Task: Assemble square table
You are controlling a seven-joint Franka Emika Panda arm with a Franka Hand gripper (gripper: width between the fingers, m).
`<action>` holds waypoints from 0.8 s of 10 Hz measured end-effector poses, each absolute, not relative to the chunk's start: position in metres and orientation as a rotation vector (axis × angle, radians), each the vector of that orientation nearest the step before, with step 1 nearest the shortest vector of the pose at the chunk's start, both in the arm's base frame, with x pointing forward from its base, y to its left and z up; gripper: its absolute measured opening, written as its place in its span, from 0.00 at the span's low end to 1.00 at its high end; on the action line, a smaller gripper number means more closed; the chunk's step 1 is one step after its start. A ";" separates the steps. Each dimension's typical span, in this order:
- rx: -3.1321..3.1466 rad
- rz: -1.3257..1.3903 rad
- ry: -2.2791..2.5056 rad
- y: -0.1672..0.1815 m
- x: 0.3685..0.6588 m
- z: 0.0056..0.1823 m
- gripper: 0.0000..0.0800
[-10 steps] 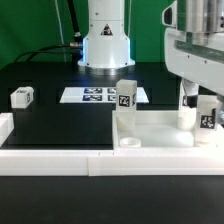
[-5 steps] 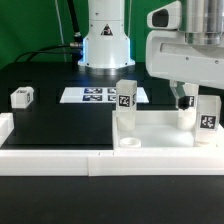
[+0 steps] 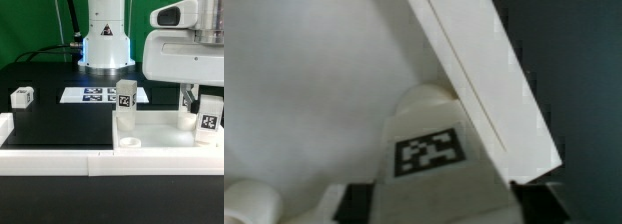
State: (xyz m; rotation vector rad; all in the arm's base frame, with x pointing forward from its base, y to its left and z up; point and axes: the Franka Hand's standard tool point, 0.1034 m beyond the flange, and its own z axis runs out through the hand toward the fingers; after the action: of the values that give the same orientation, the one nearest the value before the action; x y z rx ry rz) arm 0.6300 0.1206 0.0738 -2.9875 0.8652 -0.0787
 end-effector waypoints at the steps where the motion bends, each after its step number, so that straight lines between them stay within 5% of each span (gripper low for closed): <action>1: -2.942 -0.076 1.001 0.121 0.630 0.074 0.36; 8: -2.214 0.009 2.023 0.115 0.629 0.072 0.36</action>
Offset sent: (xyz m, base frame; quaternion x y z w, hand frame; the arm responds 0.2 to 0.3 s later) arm 0.0000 0.0000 0.0000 0.0000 0.0000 0.1938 0.9810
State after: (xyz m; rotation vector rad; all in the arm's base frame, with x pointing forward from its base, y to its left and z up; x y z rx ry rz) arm 0.6292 0.1152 0.0720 -2.2136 2.0226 0.0086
